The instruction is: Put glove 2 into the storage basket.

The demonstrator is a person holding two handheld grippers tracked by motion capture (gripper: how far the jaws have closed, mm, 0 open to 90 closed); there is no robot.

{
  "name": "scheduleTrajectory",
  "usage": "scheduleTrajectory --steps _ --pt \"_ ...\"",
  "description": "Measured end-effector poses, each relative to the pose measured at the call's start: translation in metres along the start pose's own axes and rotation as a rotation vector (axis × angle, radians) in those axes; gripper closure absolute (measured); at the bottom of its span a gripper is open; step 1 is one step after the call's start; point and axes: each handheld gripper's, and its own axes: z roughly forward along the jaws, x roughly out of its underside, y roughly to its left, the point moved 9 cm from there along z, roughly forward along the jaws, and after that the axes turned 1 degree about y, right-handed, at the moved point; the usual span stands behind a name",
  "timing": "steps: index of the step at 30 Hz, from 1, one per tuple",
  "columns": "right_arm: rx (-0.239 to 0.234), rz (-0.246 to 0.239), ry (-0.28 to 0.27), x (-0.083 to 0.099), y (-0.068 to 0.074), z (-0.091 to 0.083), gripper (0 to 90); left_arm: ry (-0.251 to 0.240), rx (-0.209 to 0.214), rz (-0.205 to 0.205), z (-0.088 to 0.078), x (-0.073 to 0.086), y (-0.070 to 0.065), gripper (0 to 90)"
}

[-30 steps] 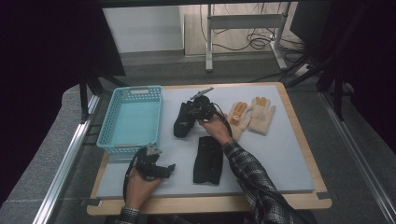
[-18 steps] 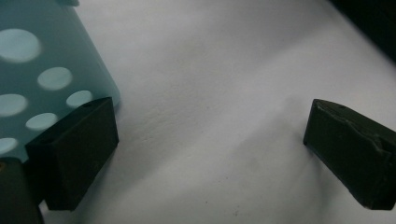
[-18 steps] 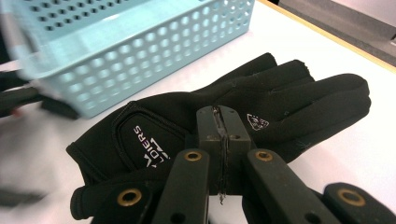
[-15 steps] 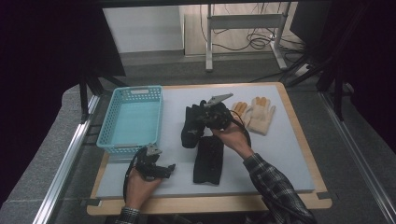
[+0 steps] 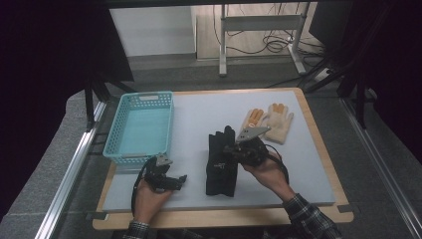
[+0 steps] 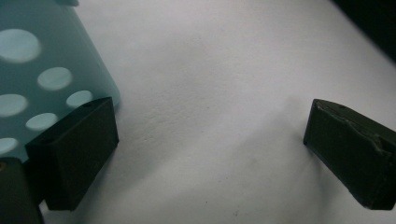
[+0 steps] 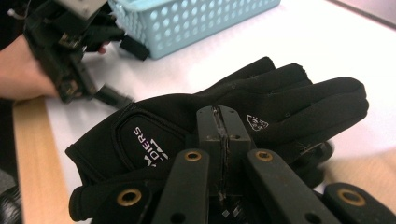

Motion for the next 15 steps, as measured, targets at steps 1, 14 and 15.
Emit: scheduleTrajectory --steps 1,14,15 --pt "0.004 0.004 0.001 0.004 0.002 0.0 88.1 0.0 0.0 0.0 0.0 0.0 0.0 3.4" --pt "0.061 0.07 -0.001 0.036 0.002 0.02 84.4 0.0 -0.001 0.001 0.0 0.0 0.0 3.4" --pt "0.048 0.075 0.013 0.04 0.001 0.023 79.1 0.0 -0.001 0.001 0.0 0.0 0.0 3.4"
